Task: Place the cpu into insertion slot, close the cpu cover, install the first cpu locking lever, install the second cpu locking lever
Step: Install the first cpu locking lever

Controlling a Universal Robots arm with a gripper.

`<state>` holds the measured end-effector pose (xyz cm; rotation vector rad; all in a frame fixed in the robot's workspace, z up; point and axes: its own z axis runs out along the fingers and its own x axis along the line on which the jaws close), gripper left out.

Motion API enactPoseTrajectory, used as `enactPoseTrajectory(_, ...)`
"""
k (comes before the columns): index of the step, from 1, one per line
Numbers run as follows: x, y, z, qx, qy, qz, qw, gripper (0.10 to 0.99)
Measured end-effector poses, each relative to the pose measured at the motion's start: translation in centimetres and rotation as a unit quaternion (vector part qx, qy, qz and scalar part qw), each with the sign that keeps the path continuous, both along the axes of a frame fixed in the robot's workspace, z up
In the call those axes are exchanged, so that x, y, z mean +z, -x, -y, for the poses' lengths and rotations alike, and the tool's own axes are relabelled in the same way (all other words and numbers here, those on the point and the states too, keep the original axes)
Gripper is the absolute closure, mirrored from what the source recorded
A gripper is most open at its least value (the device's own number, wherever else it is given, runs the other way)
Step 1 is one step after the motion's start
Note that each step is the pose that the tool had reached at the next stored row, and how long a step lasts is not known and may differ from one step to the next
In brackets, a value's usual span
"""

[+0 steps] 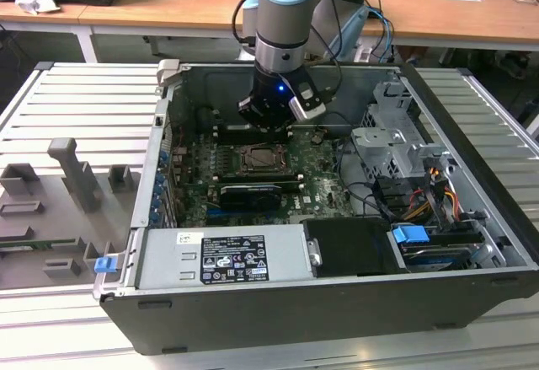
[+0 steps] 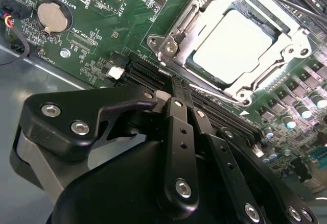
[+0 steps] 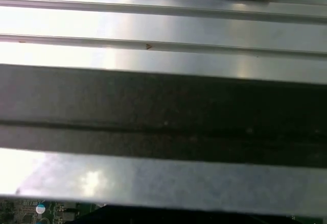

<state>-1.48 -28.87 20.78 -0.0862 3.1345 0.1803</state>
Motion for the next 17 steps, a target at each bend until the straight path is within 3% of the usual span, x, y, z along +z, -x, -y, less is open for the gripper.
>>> enactPoseTrajectory(5, -0.39, -0.06, 0.0, 0.0, 0.0001, 0.0, 1.0, 0.98)
enactPoseTrajectory(17, -0.28, -0.08, 0.0, 0.0, 0.0004, 0.0, 1.0, 0.98)
